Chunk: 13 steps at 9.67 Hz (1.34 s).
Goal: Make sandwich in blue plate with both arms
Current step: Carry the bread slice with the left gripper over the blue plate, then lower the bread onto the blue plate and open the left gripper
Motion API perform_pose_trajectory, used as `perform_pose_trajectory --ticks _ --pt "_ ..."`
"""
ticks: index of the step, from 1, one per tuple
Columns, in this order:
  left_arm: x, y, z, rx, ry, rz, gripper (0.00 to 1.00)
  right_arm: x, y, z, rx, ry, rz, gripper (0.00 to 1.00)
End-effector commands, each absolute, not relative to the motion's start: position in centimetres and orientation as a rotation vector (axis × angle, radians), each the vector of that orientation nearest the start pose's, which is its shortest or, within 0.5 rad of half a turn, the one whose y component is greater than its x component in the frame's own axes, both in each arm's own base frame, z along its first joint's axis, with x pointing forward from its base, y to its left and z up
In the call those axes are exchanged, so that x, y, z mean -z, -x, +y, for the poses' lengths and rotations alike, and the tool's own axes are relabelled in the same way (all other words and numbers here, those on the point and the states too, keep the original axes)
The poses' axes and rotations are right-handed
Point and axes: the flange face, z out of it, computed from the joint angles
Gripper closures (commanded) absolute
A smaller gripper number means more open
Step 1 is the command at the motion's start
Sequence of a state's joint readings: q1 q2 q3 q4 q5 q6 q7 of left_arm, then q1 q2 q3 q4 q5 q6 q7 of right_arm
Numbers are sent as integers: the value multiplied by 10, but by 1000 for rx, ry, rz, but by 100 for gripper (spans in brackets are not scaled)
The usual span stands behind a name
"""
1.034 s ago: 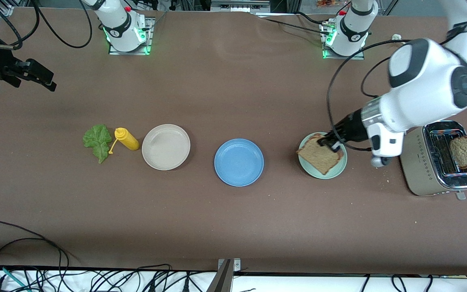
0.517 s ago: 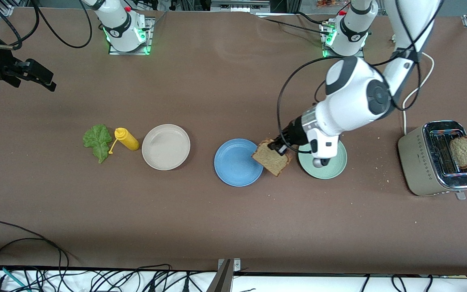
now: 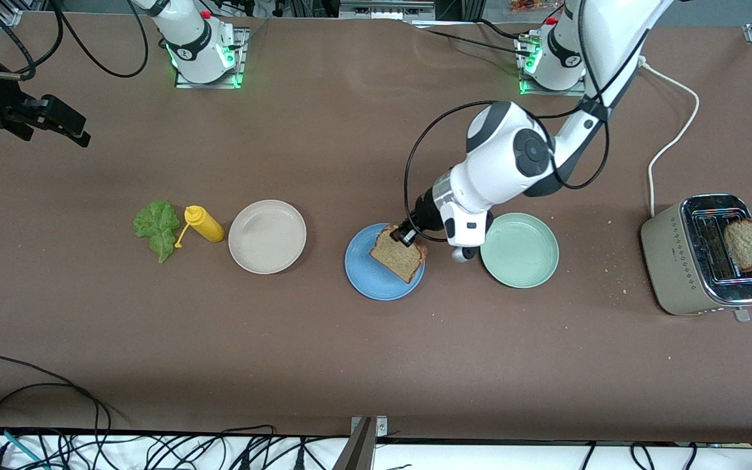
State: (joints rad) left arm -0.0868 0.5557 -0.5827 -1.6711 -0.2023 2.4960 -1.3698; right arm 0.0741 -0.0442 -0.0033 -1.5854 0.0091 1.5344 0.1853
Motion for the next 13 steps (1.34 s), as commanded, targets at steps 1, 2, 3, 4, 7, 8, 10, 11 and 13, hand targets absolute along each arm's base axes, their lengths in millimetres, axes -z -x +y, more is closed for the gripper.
perform_pose_trajectory --ticks 1,2,3,4,7,8,10,11,13 --pt "-334 -581 -408 148 -2329 1240 100 -642 -530 38 -19 3112 194 0" --pt "-327 -573 -422 143 -2330 1234 100 -642 -530 38 -19 3112 194 0" --pt "-319 -570 -430 131 -2336 1239 100 -642 -530 38 -19 3112 194 0" --pt "-308 -566 -437 98 -2340 1242 100 -642 -530 38 -19 3112 194 0" --pt "-283 -560 -449 60 -2374 1257 100 -641 -531 39 -22 3112 194 0" --pt "-284 -561 -451 49 -2356 1250 100 -642 -530 38 -19 3112 194 0" --pt "-289 -568 -452 36 -2332 1248 100 -641 -531 39 -22 3112 194 0" --pt "-292 -572 -453 31 -2321 1247 100 -641 -531 39 -22 3112 194 0" --pt "-289 -573 -455 19 -2299 1239 100 -641 -531 39 -22 3112 194 0"
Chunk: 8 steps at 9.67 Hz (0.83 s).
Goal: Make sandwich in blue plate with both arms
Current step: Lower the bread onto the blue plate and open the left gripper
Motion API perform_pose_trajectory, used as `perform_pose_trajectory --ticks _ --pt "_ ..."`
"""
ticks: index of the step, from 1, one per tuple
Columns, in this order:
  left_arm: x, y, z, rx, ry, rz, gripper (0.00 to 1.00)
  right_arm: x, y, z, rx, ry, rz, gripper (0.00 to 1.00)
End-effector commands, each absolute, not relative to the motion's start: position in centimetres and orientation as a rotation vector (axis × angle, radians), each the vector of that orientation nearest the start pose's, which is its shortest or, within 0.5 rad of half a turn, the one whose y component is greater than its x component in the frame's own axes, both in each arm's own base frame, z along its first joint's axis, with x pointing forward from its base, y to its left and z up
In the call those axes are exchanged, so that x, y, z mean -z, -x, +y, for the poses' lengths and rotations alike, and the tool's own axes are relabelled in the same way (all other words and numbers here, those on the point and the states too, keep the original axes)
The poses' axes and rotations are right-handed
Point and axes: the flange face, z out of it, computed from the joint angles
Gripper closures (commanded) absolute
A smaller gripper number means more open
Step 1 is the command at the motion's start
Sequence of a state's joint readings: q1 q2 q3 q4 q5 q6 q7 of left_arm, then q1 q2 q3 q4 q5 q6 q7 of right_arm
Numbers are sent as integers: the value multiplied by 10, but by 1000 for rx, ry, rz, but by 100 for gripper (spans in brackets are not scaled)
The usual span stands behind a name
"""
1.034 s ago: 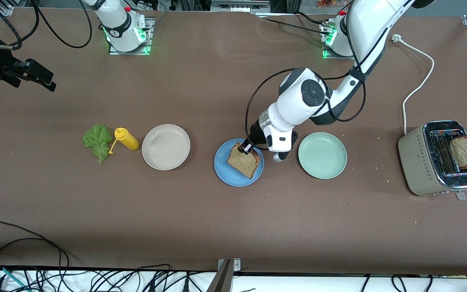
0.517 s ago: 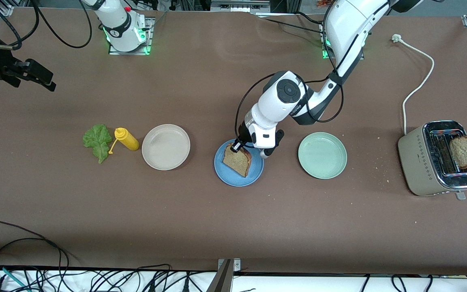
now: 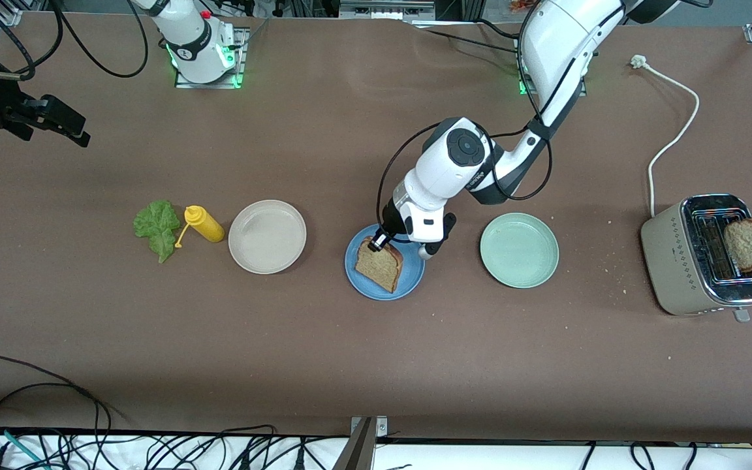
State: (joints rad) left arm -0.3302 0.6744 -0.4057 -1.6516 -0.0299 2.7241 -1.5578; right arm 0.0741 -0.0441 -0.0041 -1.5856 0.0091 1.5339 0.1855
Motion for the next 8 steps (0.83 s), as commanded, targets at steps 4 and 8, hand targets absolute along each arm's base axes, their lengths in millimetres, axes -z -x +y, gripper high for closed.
perform_pose_trajectory --ticks 4,8 --pt "-283 -568 -460 26 -2302 1233 100 -632 -532 38 -77 3113 196 0" --pt "-273 -571 -456 13 -2316 1244 100 -627 -535 41 -94 3111 192 0"
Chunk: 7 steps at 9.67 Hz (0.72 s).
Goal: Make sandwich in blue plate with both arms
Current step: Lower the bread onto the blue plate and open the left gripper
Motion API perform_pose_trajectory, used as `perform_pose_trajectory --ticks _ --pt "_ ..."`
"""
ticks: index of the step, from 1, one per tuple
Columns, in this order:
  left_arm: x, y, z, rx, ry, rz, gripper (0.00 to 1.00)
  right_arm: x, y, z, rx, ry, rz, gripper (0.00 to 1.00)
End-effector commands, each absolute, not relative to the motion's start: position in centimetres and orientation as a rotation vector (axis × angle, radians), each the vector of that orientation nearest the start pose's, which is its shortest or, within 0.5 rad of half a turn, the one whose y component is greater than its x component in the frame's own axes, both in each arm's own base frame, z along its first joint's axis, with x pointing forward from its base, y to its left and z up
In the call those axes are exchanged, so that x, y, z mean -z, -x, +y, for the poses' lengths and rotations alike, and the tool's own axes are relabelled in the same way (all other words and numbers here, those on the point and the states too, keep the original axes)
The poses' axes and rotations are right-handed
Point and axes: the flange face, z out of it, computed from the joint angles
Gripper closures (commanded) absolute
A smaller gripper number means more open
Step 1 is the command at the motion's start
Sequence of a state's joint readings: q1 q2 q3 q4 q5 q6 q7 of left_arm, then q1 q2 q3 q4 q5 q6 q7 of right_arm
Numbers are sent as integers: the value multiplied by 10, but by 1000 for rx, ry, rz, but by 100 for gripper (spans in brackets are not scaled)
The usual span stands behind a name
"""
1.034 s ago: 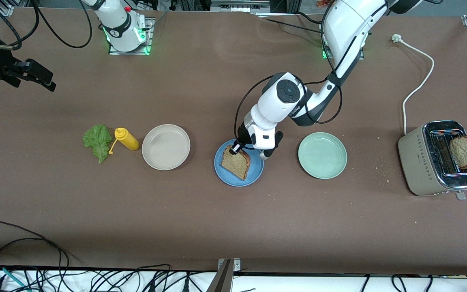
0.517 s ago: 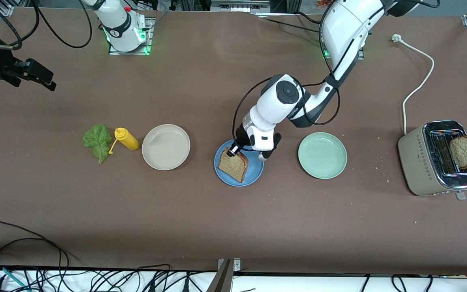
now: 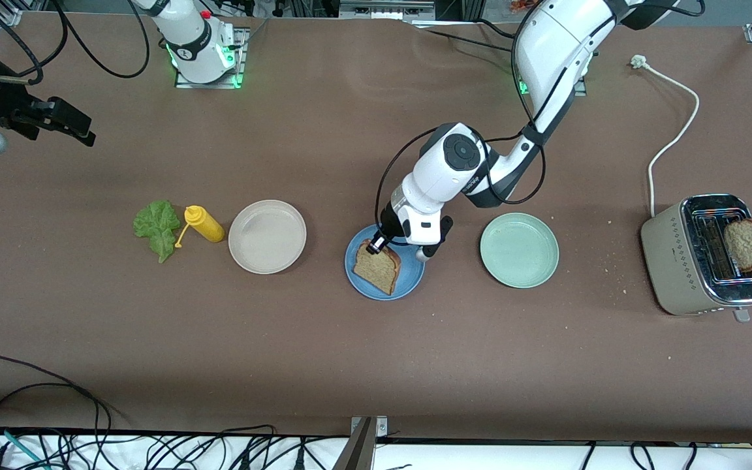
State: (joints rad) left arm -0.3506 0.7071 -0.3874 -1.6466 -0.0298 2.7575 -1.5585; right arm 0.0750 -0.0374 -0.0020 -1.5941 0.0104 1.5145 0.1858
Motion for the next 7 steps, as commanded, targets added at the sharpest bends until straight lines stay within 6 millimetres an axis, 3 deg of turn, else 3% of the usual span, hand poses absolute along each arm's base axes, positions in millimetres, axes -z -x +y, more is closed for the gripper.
perform_pose_trajectory --ticks 1,2,3,4,5,6,7 --pt "-272 -571 -456 13 -2318 1243 100 -616 -541 44 -116 3120 246 0" --pt "-269 -570 -456 15 -2322 1243 100 -610 -544 47 -133 3117 354 0" --pt "-268 -570 -454 14 -2323 1247 100 -604 -545 60 -149 3122 348 0" --pt "-268 -571 -453 14 -2322 1250 84 -601 -546 74 -146 3154 314 0" --pt "-268 -571 -453 15 -2323 1251 73 -604 -546 72 -130 3164 329 0" --pt "-267 -571 -451 15 -2322 1255 49 -610 -544 68 -114 3159 339 0" --pt "-267 -572 -450 16 -2322 1258 44 -617 -539 67 -97 3157 341 0"
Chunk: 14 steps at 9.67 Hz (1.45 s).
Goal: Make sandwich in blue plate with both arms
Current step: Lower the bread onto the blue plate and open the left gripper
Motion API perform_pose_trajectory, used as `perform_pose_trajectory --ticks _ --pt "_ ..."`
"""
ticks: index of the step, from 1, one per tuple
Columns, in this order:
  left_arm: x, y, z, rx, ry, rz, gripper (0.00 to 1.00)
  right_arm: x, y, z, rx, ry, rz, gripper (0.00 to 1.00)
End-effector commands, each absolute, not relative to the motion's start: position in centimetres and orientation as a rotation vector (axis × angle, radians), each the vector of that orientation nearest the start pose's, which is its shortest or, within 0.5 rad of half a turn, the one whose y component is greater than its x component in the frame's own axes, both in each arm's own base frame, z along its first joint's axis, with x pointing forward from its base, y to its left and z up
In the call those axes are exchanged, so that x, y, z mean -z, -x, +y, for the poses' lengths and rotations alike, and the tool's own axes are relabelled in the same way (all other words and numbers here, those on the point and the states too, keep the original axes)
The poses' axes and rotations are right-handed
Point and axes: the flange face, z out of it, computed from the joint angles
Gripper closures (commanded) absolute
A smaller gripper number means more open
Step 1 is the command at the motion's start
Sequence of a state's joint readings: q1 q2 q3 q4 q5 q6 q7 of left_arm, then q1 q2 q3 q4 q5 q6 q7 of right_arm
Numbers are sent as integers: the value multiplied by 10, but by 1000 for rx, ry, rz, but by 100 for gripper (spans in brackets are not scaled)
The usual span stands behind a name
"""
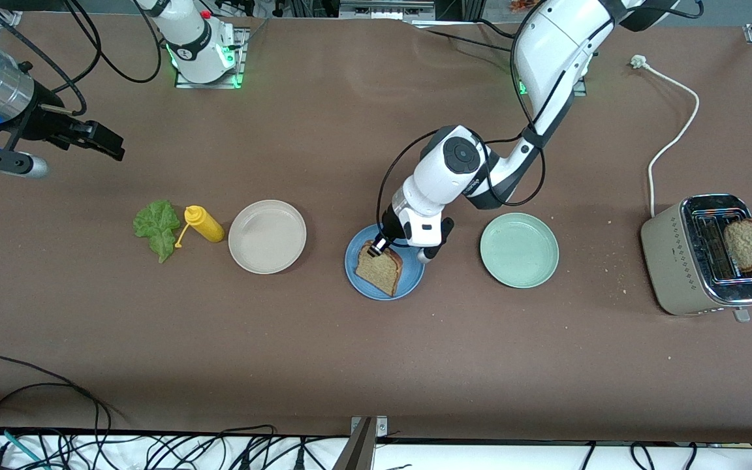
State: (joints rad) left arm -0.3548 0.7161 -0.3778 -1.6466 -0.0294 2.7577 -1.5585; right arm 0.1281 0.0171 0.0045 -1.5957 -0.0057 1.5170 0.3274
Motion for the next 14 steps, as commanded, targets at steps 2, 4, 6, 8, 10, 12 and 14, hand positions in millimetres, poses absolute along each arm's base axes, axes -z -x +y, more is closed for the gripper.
perform_pose_trajectory --ticks 2,4,6,8,10,12,14 --pt "-263 -572 -445 -35 3181 -1724 30 -623 -536 55 -88 3145 371 0" --pt "-257 -569 -441 -84 3138 -1666 24 -627 -535 56 -49 3135 375 0" --pt "-249 -565 -437 -93 3124 -1523 10 -630 -536 51 -33 3124 388 0" --pt "-243 -558 -436 -135 3116 -1379 0 -638 -535 52 -39 3049 398 0" --pt "-239 -551 -431 -198 3086 -1235 0 -639 -536 43 -57 2978 421 0" --pt "-240 -553 -412 -271 3023 -1155 0 -627 -540 54 -83 3037 366 0" --pt "-277 -566 -373 -332 2969 -1071 0 -625 -540 55 -81 3063 354 0"
